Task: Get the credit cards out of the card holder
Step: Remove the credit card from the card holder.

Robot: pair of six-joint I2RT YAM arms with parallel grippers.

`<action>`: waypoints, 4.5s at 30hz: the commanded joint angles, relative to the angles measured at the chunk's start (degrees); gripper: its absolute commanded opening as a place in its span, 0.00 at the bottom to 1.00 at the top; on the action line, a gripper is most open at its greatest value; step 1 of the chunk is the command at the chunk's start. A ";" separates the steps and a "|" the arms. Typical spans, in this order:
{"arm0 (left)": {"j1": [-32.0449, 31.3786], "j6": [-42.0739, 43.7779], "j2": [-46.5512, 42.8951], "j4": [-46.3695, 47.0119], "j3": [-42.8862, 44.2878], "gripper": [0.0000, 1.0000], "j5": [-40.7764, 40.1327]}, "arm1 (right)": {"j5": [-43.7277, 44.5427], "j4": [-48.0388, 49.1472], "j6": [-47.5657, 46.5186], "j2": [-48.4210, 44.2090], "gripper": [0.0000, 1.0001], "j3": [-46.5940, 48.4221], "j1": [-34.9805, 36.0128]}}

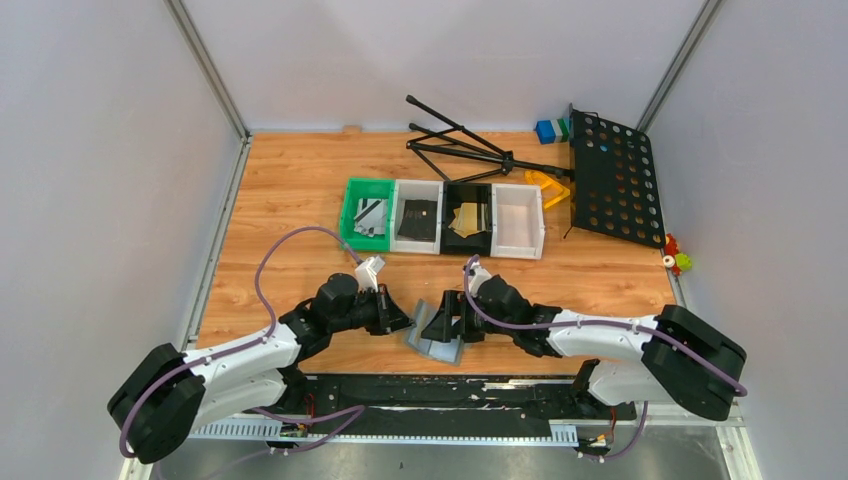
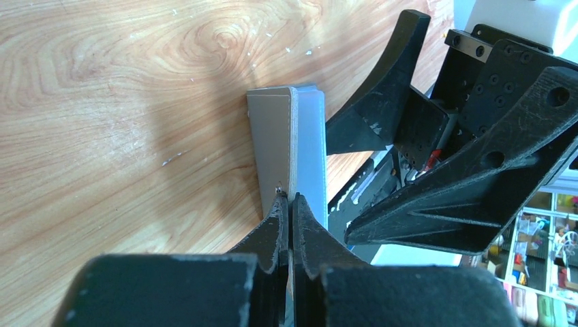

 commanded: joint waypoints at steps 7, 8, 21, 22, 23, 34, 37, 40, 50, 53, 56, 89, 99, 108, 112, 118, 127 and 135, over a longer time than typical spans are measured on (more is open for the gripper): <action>-0.22 0.18 -1.28 0.08 0.15 0.00 -0.33 | 1.25 -2.82 0.68 1.85 0.55 3.55 -0.29; -0.22 0.19 -1.32 0.05 0.16 0.00 -0.26 | 1.19 -2.68 0.81 1.84 0.58 3.60 -0.30; -0.23 -0.11 -1.86 0.48 0.06 0.00 -0.01 | 0.30 -2.03 0.47 4.40 0.95 7.03 -0.24; -0.22 -0.07 -1.89 0.44 0.16 0.00 0.02 | 0.60 -2.68 0.52 5.09 0.93 7.47 -0.26; -0.22 -0.07 -2.03 0.35 0.17 0.00 -0.02 | 0.79 -3.37 0.54 5.71 0.91 7.77 -0.22; -0.22 0.53 -2.48 -1.04 0.24 0.00 -0.56 | 3.53 -7.68 0.82 3.34 0.61 4.73 -0.44; -0.22 0.61 -2.70 -1.26 0.29 0.00 -0.68 | 3.61 -8.51 0.71 2.18 0.50 3.82 -0.69; -0.22 0.72 -2.76 -1.49 0.37 0.00 -0.73 | 3.34 -8.84 0.67 1.85 0.42 3.03 -0.92; -0.22 0.98 -2.90 -2.34 0.92 0.00 -1.03 | 3.71 -9.75 -1.19 -2.65 0.39 1.89 -1.01; -0.24 1.20 -3.12 -3.03 1.31 0.00 -1.07 | 3.85 -9.94 -1.64 -4.06 0.39 2.14 -1.05; -0.22 1.42 -3.50 -3.83 1.53 0.00 -1.36 | 3.72 -10.30 -2.01 -4.60 0.40 2.65 -1.01; -0.22 2.71 -8.15 -12.77 5.54 0.00 -3.26 | -2.49 4.67 1.27 9.58 0.79 9.36 -0.94; -0.22 2.13 -8.57 -12.43 5.18 0.00 -3.31 | -2.03 4.63 1.54 10.75 0.65 9.01 -0.92; -0.23 1.30 -8.28 -10.69 4.53 0.00 -2.66 | -1.81 4.13 1.11 12.14 0.67 10.10 -0.68; -0.22 0.75 -8.14 -9.75 4.12 0.00 -2.44 | -0.75 2.69 0.51 12.92 0.63 10.97 -0.08; -0.22 0.55 -8.13 -9.66 4.02 0.00 -2.44 | 0.02 2.54 0.38 13.93 0.63 11.32 0.48; -0.22 0.67 -8.49 -10.30 4.26 0.00 -2.82 | 3.44 -5.41 -1.36 14.18 0.63 14.20 1.18; -0.24 1.32 -9.05 -12.49 4.55 0.00 -4.57 | 5.12 -7.39 -1.22 10.76 0.45 10.95 1.10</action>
